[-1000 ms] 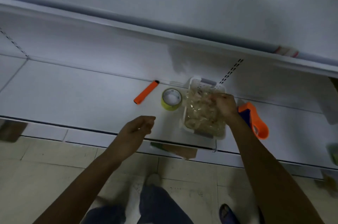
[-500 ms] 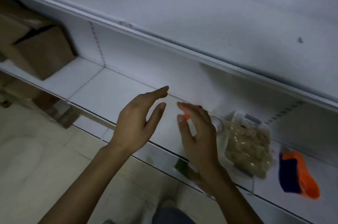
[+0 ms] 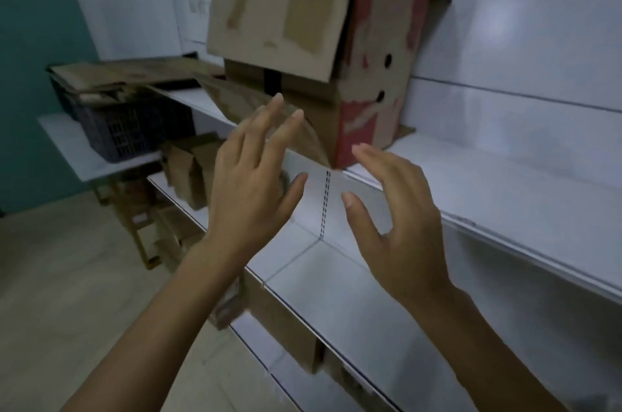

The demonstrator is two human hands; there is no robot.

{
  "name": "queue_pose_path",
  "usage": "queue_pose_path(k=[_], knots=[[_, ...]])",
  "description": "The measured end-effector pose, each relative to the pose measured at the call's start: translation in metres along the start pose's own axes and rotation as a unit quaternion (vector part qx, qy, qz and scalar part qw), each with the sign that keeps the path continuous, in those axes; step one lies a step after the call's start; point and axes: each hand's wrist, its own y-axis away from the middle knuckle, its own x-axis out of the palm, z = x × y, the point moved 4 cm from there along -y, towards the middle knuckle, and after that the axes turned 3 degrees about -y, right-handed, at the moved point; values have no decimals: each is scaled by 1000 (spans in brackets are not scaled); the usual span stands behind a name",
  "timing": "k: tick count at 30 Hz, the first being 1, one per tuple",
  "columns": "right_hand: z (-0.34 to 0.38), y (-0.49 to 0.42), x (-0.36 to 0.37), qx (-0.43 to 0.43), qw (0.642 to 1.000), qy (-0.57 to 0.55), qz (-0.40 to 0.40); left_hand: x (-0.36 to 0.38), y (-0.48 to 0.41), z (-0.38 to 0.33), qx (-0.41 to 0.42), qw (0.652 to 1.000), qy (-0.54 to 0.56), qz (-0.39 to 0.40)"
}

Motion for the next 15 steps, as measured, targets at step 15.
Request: queue_pose_path(k=[15], knots=[[-21, -49, 73, 93, 995, 28, 13, 22, -7, 78, -13, 985, 88, 145]])
